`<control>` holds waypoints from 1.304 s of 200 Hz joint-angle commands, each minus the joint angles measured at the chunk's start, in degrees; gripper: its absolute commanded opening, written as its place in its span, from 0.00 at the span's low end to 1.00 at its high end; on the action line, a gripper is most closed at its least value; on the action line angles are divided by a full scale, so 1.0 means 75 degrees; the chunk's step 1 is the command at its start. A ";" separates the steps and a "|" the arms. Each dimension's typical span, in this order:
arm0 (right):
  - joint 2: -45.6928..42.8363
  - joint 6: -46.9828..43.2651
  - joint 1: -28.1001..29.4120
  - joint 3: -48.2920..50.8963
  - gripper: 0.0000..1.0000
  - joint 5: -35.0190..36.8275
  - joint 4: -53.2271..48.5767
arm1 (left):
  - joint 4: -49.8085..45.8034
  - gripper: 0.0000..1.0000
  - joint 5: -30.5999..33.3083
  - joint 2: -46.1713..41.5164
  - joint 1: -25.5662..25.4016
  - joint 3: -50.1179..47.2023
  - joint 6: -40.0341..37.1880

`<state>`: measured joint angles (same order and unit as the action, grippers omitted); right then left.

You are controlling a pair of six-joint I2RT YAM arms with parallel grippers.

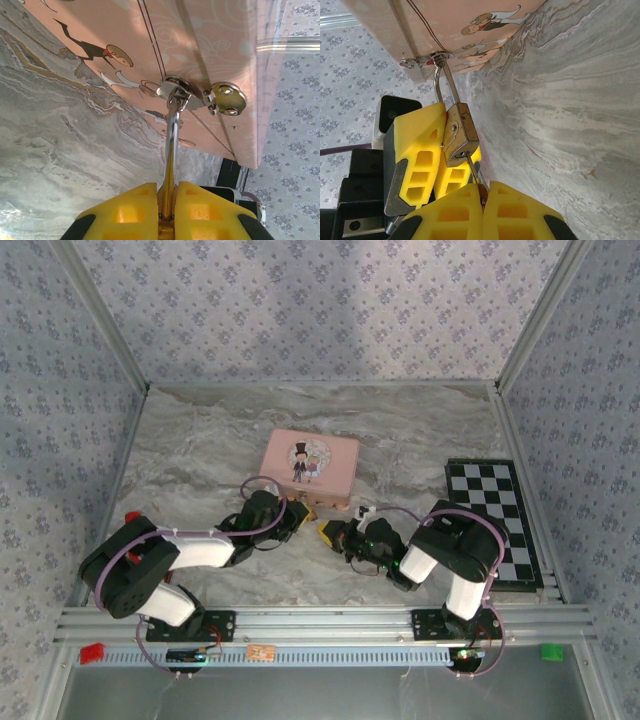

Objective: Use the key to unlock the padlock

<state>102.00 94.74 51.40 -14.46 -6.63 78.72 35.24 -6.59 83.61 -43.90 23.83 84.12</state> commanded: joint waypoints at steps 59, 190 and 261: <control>-0.0104 -0.0022 -0.0105 -0.0115 0.00 0.0064 0.0156 | -0.0017 0.00 -0.0323 -0.0098 -0.0182 -0.0125 0.0070; -0.0132 -0.0043 -0.0160 -0.0229 0.00 -0.0019 0.0157 | 0.0287 0.00 -0.0349 -0.0096 -0.0235 -0.0212 0.0081; -0.0158 -0.0037 -0.0212 -0.0222 0.00 0.0019 0.0155 | 0.0371 0.00 -0.0328 -0.0163 -0.0284 -0.0276 0.0081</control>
<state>101.34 94.72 50.63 -14.96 -7.33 78.30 37.15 -5.93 83.68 -44.27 23.07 84.58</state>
